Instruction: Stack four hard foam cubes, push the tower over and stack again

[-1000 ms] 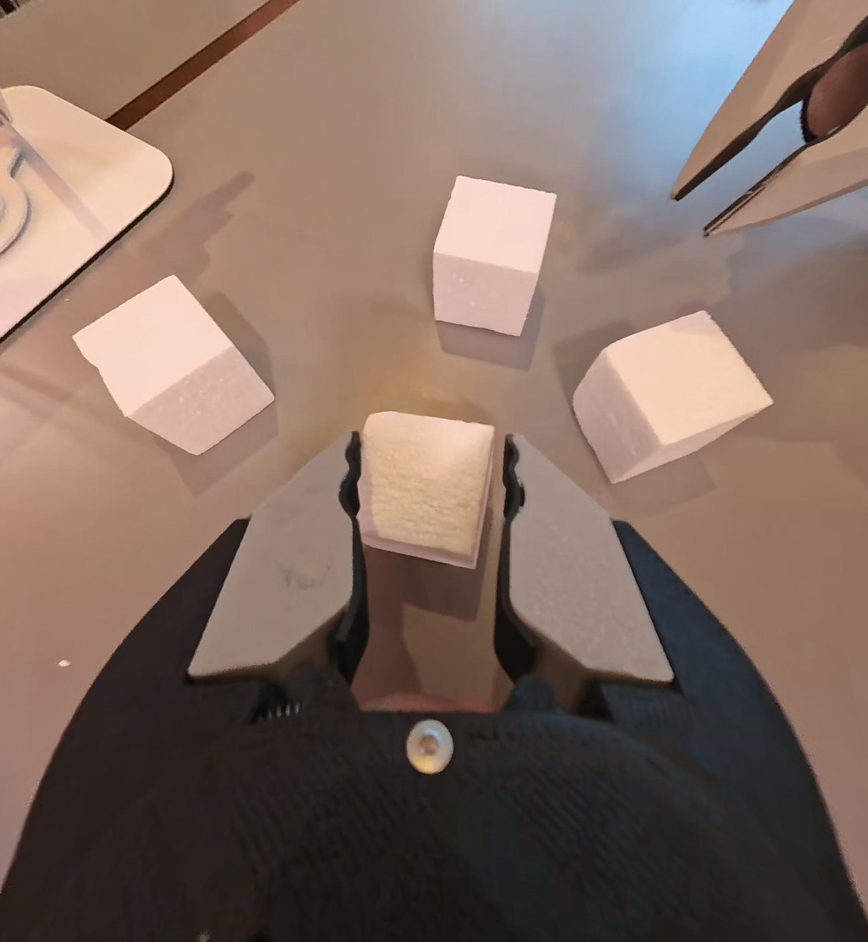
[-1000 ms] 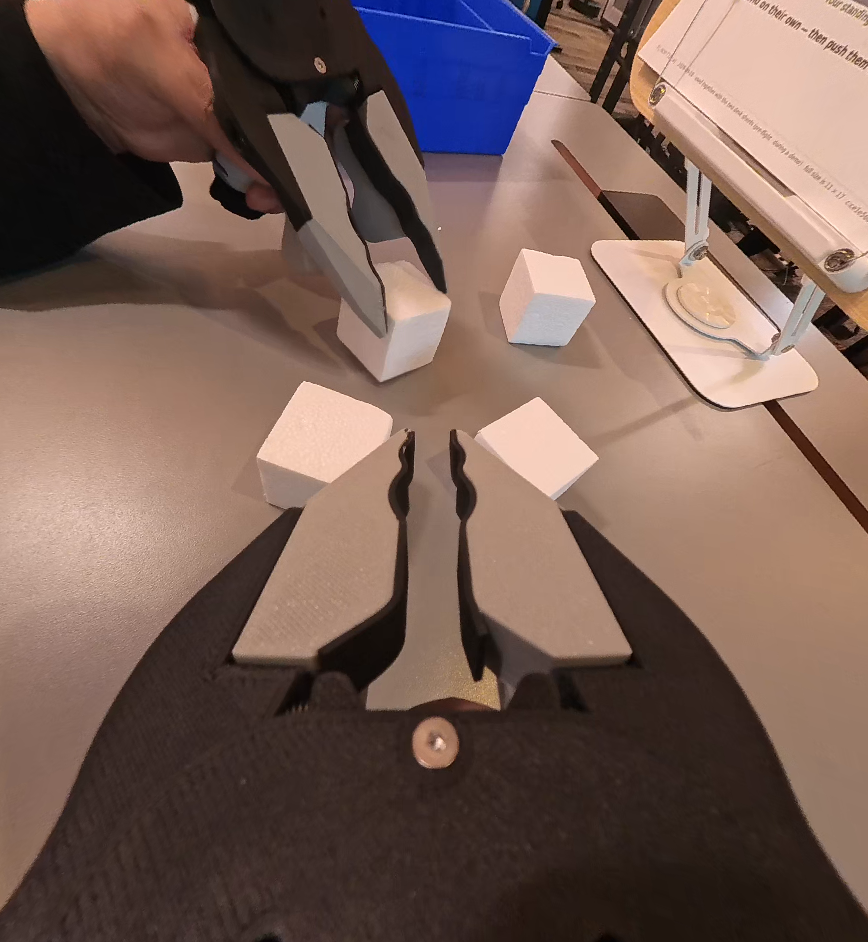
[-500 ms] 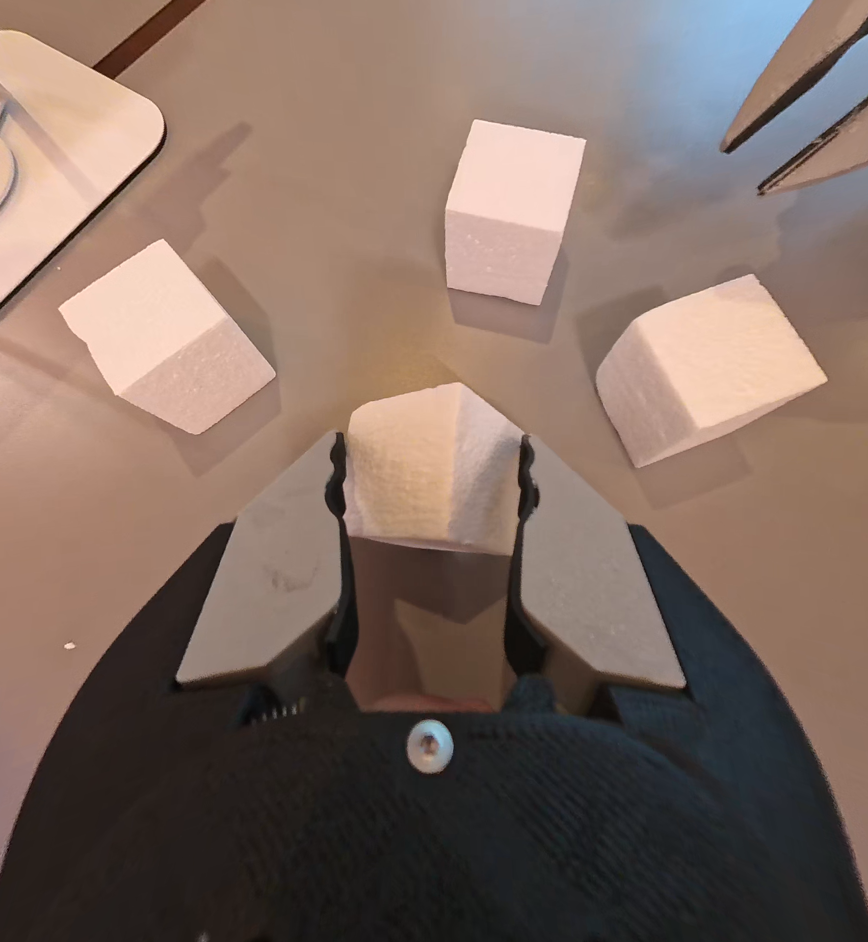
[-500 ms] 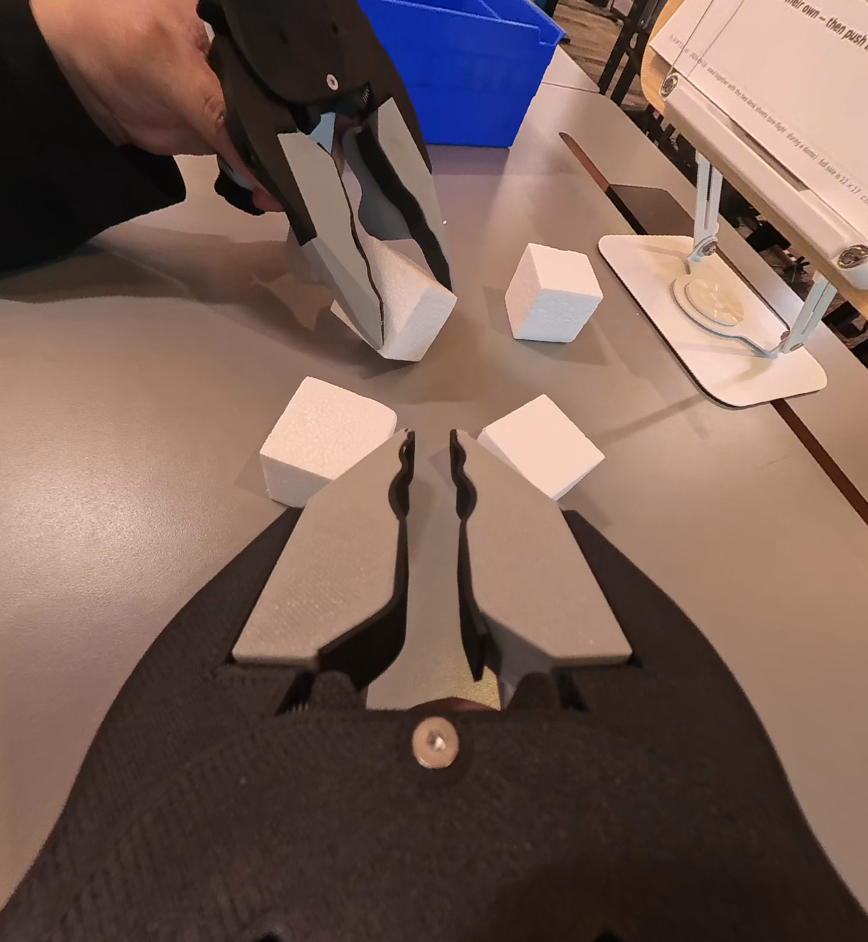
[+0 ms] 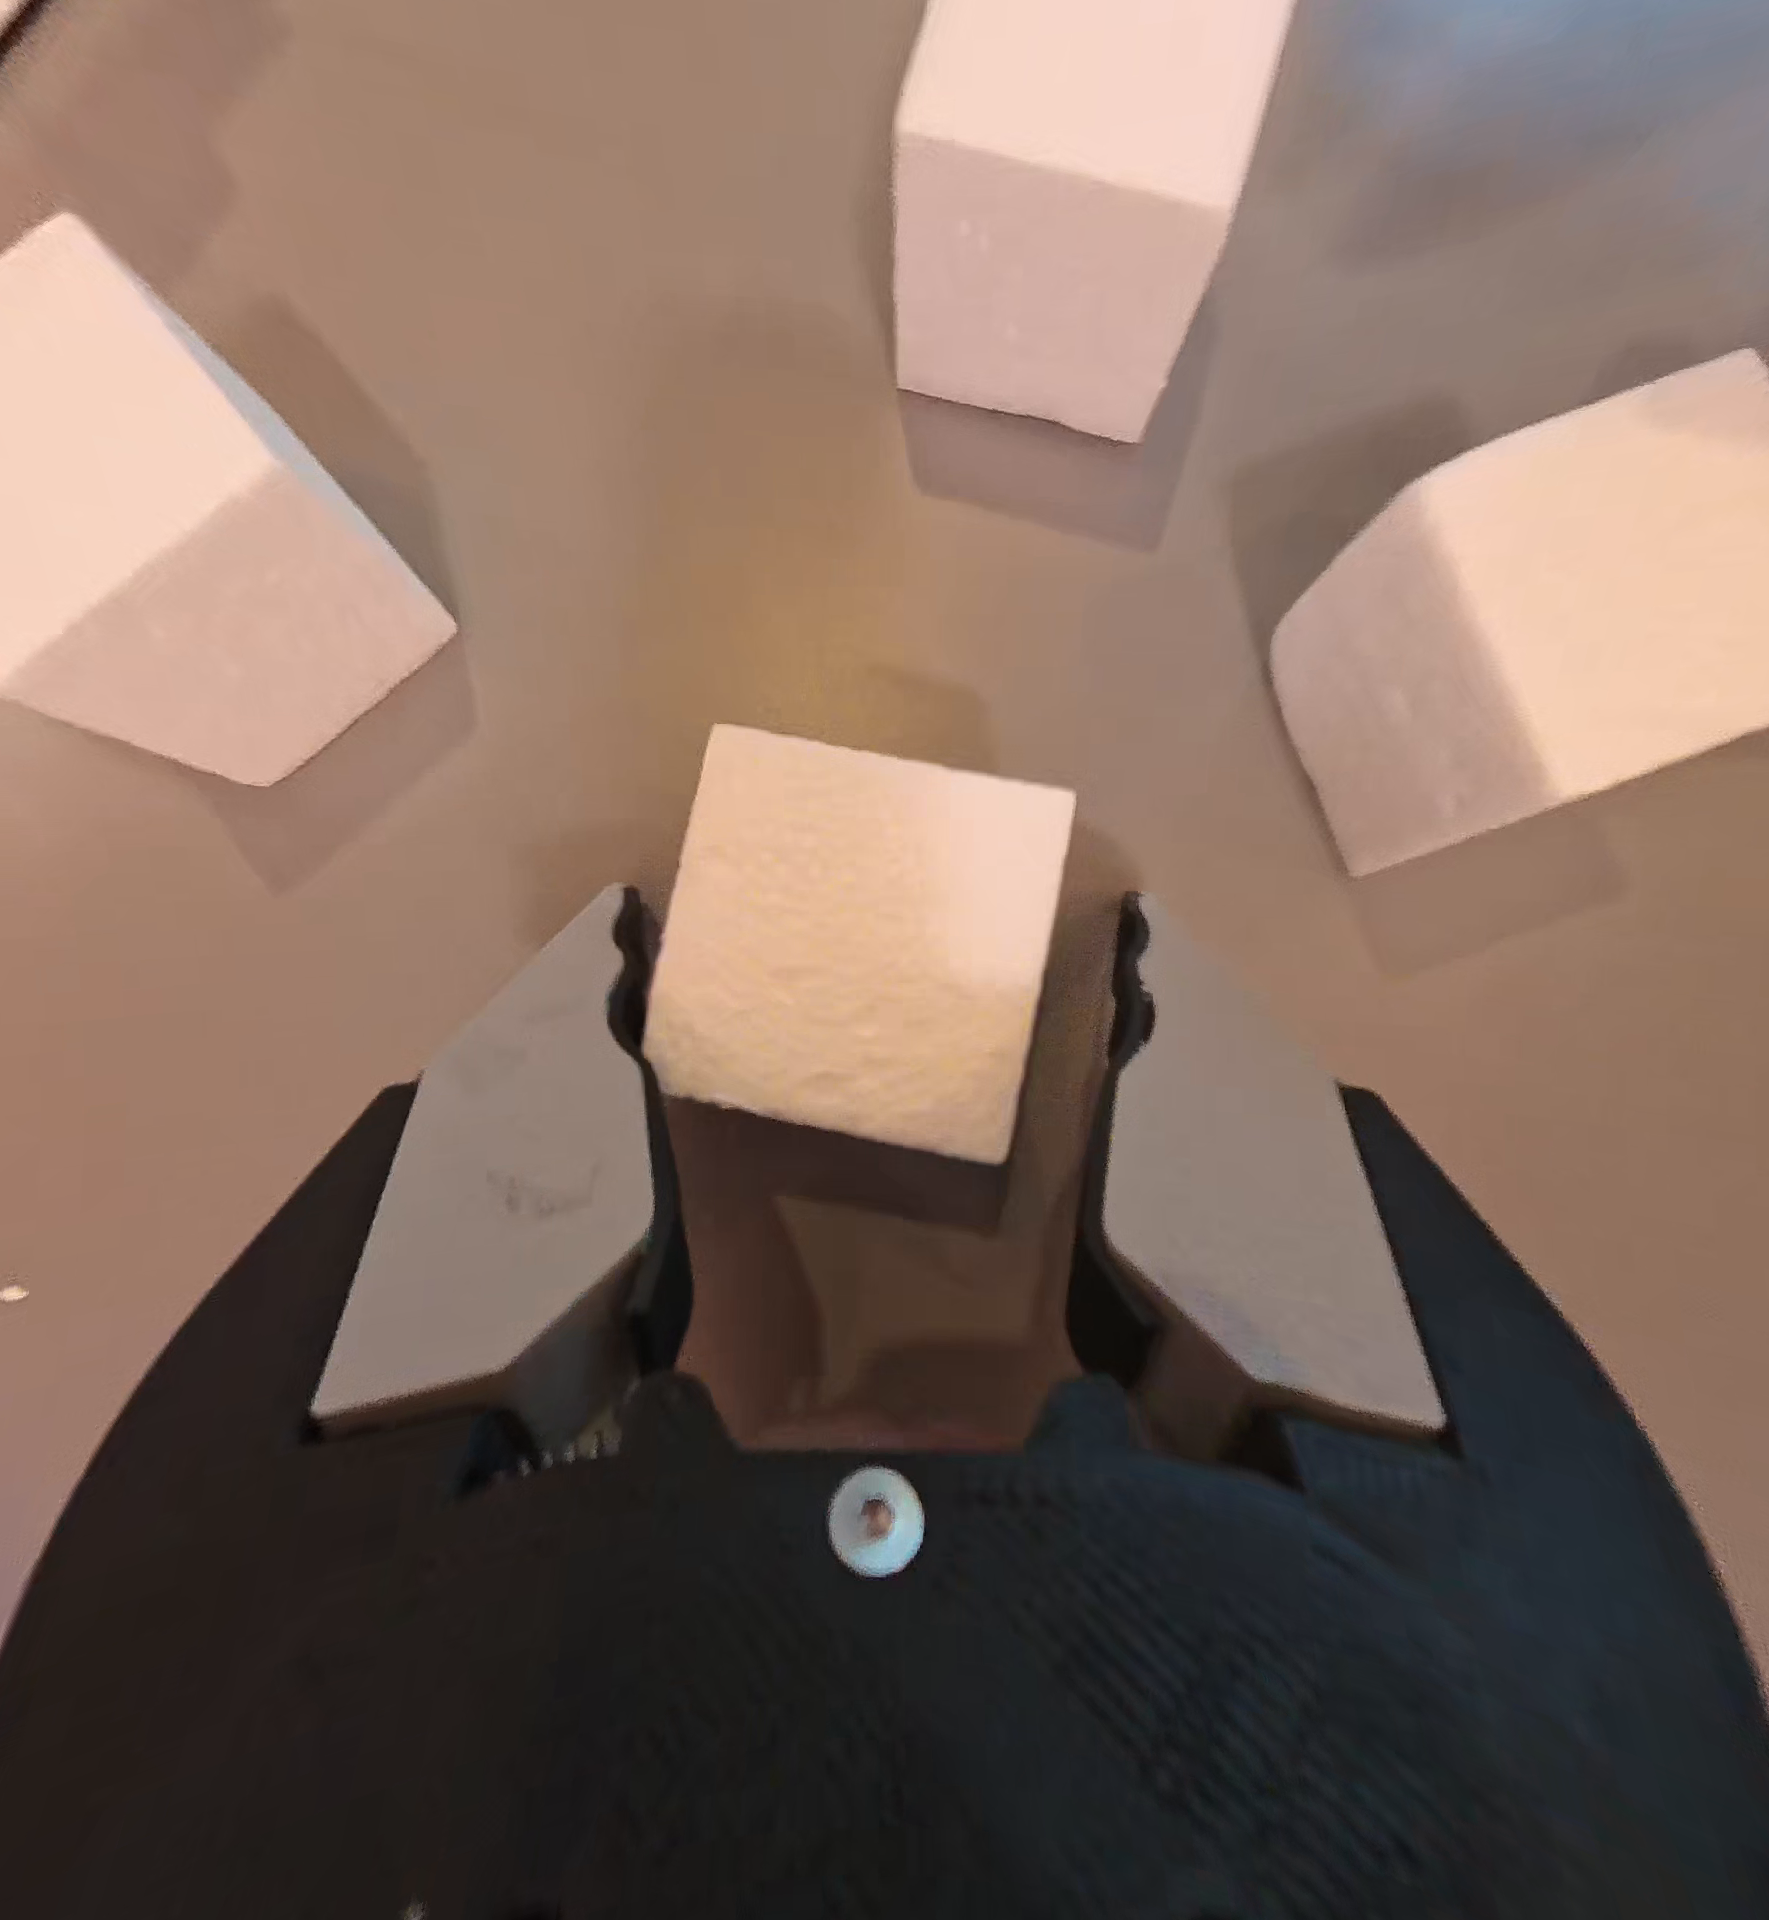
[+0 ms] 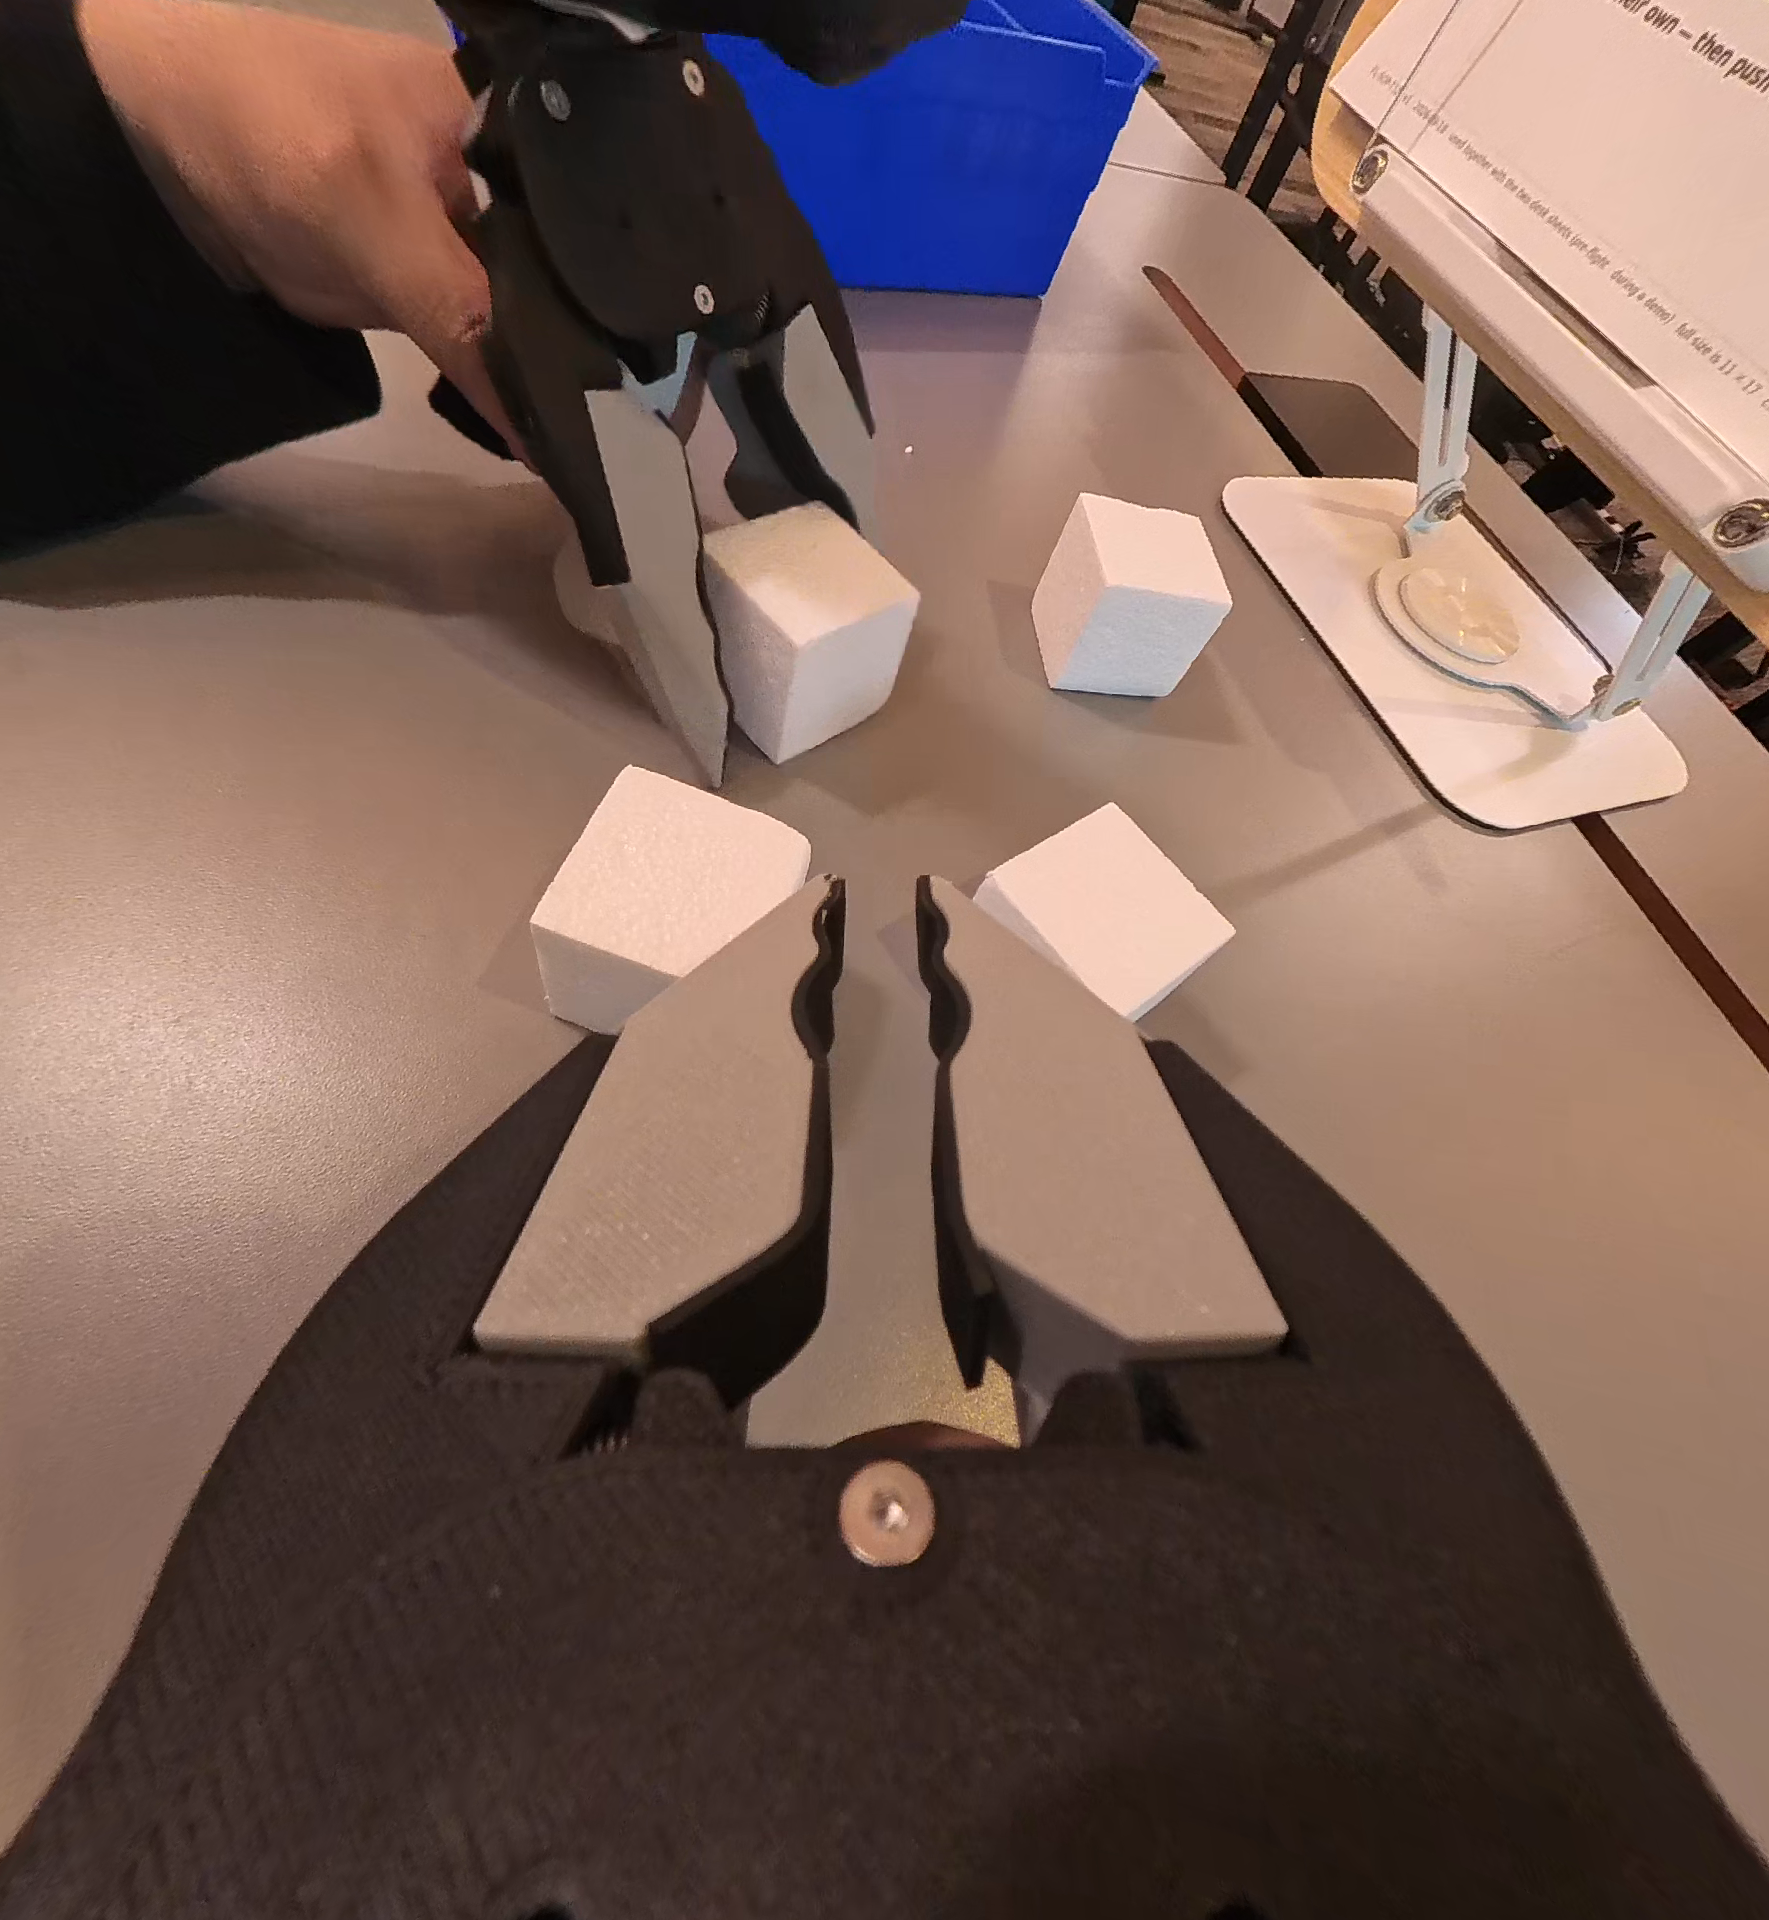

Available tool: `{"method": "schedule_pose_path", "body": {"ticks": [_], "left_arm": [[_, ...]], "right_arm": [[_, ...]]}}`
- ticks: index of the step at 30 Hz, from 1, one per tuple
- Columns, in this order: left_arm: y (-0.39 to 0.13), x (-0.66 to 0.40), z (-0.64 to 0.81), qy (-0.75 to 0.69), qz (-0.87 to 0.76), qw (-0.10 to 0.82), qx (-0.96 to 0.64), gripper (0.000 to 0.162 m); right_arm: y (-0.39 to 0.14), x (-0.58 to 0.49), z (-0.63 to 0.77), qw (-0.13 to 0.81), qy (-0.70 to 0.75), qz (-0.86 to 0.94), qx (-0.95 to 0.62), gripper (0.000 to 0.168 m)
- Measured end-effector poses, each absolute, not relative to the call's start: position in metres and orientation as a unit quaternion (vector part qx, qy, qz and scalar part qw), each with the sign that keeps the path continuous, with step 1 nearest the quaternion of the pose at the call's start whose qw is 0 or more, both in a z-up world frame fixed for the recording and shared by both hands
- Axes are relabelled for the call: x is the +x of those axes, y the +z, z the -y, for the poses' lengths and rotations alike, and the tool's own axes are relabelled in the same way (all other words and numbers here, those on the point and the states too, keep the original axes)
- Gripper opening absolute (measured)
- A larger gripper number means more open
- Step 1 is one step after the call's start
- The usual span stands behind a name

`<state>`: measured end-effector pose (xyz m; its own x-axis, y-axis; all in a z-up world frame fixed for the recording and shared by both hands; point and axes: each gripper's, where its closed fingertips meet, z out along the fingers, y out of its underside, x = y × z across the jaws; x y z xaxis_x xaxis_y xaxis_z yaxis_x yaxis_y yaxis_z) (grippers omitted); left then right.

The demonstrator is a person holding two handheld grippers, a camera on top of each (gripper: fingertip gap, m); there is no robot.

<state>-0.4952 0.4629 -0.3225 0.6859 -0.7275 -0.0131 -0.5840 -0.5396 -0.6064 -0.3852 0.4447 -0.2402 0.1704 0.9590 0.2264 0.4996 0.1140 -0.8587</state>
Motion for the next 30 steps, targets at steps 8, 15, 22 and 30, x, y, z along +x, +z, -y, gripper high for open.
{"method": "schedule_pose_path", "body": {"ticks": [8, 15, 22, 30], "left_arm": [[-0.305, -0.502, -0.474, -0.108, -0.358, 0.336, -0.865, 0.066], [-0.275, -0.492, -0.477, -0.141, -0.353, 0.399, -0.834, 0.066], [-0.247, -0.454, -0.455, -0.221, -0.411, 0.435, -0.770, 0.066], [-0.219, -0.408, -0.410, -0.282, -0.510, 0.470, -0.663, 0.066]], "right_arm": [[-0.238, -0.384, -0.445, 0.456, 0.255, 0.590, -0.615, 0.010], [-0.240, -0.385, -0.444, 0.454, 0.256, 0.592, -0.615, 0.010], [-0.234, -0.390, -0.435, 0.448, 0.297, 0.589, -0.604, 0.014], [-0.196, -0.401, -0.399, 0.427, 0.460, 0.557, -0.544, 0.050]]}}
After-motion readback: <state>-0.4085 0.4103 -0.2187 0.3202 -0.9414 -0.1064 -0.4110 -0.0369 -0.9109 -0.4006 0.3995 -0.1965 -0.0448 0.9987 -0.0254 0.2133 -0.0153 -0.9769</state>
